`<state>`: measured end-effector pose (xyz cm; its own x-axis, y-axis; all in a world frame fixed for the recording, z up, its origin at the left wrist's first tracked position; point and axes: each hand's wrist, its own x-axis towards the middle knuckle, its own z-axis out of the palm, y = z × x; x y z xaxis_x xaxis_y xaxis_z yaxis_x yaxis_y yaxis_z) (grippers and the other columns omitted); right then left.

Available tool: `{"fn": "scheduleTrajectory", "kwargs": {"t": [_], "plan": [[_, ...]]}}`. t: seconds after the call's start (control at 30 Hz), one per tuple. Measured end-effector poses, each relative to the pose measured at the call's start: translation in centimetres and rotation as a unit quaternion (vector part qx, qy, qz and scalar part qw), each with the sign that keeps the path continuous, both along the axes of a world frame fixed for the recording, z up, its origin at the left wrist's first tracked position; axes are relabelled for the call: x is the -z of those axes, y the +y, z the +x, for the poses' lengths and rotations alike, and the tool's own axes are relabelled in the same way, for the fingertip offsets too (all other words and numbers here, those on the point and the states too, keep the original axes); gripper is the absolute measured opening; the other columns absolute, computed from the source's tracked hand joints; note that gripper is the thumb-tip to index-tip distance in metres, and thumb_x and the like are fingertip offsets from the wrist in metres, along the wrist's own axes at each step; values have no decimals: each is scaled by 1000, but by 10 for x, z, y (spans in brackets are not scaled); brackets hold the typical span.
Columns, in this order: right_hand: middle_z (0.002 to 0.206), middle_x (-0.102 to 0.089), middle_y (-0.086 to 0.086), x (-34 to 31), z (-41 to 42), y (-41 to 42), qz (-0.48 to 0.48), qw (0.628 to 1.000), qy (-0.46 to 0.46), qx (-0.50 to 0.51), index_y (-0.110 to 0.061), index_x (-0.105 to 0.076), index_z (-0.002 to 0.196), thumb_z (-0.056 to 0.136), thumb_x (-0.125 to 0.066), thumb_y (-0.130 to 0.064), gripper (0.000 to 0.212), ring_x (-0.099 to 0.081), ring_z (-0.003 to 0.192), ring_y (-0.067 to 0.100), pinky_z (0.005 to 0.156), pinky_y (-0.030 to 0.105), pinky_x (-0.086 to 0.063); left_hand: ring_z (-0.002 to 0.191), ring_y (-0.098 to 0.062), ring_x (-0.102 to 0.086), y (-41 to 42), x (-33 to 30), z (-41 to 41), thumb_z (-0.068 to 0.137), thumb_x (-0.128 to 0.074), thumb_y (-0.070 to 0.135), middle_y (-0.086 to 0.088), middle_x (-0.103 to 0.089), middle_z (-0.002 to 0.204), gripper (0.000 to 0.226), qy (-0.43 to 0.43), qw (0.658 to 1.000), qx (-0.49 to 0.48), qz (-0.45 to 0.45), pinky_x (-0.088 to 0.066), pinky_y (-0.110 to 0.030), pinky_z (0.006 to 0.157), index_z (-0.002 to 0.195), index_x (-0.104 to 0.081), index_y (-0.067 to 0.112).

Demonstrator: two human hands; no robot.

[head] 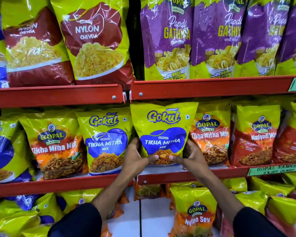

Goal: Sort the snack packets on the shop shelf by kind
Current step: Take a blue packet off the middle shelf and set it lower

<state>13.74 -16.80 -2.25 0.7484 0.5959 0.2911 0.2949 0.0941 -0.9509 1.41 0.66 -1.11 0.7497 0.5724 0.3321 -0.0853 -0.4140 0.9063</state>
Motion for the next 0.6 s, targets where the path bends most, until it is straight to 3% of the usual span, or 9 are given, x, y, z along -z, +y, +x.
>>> {"fn": "scheduleTrajectory", "kwargs": {"t": [0.1, 0.2, 0.27, 0.37, 0.5, 0.6], "plan": [[109, -77, -8, -4, -11, -14, 22, 999, -24, 4, -30, -63, 113, 56, -90, -14, 66, -72, 101, 8, 75, 26, -60, 106, -5, -70, -10, -1, -13, 56, -94, 4, 8, -73, 114, 73, -30, 1000, 7, -2, -59, -29, 87, 111, -56, 34], [102, -78, -13, -9, -23, -28, 37, 999, -36, -4, -25, -64, 111, 55, -89, 3, 68, -73, 95, 6, 71, 19, -58, 104, -10, -72, -21, -3, -32, 55, -94, 1, 4, -75, 111, 74, -54, 998, 15, -3, -59, -22, 81, 114, -58, 27], [109, -78, -4, -13, -31, -36, 46, 998, -45, -13, -21, -64, 116, 55, -91, 2, 71, -73, 101, 13, 78, 26, -60, 105, -12, -72, -25, -6, -45, 55, -94, 1, 1, -75, 114, 75, -65, 997, 27, -11, -60, -25, 84, 120, -60, 17], [114, -76, 5, -8, -47, -45, 51, 998, -23, -42, -18, -63, 120, 52, -93, 0, 76, -71, 106, 25, 84, 43, -61, 106, -17, -72, -27, -7, -71, 56, -94, 10, 2, -77, 114, 70, -68, 997, 36, -6, -59, -31, 89, 118, -65, 18], [106, -78, -2, 15, -78, -45, 52, 996, 27, -73, -13, -62, 116, 48, -90, 1, 75, -72, 96, 11, 72, 24, -59, 91, -12, -74, -31, 15, -104, 52, -90, 15, 2, -80, 102, 61, -37, 996, 42, -70, -59, -23, 74, 109, -69, 9], [109, -78, -1, 37, -98, -44, 26, 994, 58, -86, -15, -63, 118, 48, -92, -8, 76, -71, 95, 9, 73, 24, -58, 80, -11, -72, -34, 42, -127, 47, -91, 17, 2, -81, 93, 60, -11, 990, 37, -138, -60, -25, 66, 103, -70, 11]]}}
